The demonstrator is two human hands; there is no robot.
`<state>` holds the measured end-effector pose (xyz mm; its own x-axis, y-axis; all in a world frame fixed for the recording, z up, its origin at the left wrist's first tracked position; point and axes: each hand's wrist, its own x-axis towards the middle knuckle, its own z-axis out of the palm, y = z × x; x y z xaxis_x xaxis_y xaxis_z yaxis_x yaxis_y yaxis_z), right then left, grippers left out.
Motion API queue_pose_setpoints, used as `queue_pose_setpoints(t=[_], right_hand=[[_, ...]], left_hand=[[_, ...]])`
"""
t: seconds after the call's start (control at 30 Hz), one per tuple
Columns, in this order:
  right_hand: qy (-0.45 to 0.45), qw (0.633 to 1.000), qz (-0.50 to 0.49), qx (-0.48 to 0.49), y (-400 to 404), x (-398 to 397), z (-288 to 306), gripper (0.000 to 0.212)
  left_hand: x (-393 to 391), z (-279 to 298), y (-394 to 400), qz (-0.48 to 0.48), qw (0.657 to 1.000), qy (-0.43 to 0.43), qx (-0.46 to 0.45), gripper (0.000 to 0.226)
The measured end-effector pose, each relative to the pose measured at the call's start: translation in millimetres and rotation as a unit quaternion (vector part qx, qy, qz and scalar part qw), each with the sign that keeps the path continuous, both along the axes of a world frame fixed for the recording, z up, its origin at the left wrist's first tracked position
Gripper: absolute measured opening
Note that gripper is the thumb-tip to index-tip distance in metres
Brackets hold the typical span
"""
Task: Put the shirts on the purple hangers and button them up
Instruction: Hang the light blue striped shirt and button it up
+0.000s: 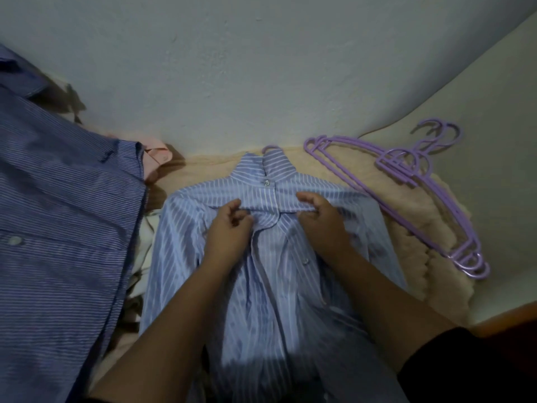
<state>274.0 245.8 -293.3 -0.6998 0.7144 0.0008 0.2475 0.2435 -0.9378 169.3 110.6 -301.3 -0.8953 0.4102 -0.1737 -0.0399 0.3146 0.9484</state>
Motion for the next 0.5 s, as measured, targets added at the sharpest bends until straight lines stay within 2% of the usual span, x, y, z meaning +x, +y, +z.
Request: queue_pose_setpoints(t=[0.1,0.2,0.27,0.5], right_hand=[[0.036,0.997,-0.05,0.055,-23.3,20.6,-7.0,0.032],[-0.017,0.997,-0.072,0.005,-47.4,38.5,-17.8,0.03],[-0.047,0.997,-0.06,-0.013,-59.0,46.9,-21.5,0.031],[-0.065,0.996,-0.034,0.042,-59.8,30.4,-8.2,0.036]], left_hand=[[32.6,4.6,-9.4,-0.008,0.997,0.073,-0.028,0.044],[53.8,2.1,-17.1,-0.026,0.996,0.062,-0.064,0.052],[63.7,0.0,-21.8,-0.012,0.995,0.062,-0.077,0.05],[71.6,5.8,-23.3,0.02,0.996,0.071,-0.051,0.055]])
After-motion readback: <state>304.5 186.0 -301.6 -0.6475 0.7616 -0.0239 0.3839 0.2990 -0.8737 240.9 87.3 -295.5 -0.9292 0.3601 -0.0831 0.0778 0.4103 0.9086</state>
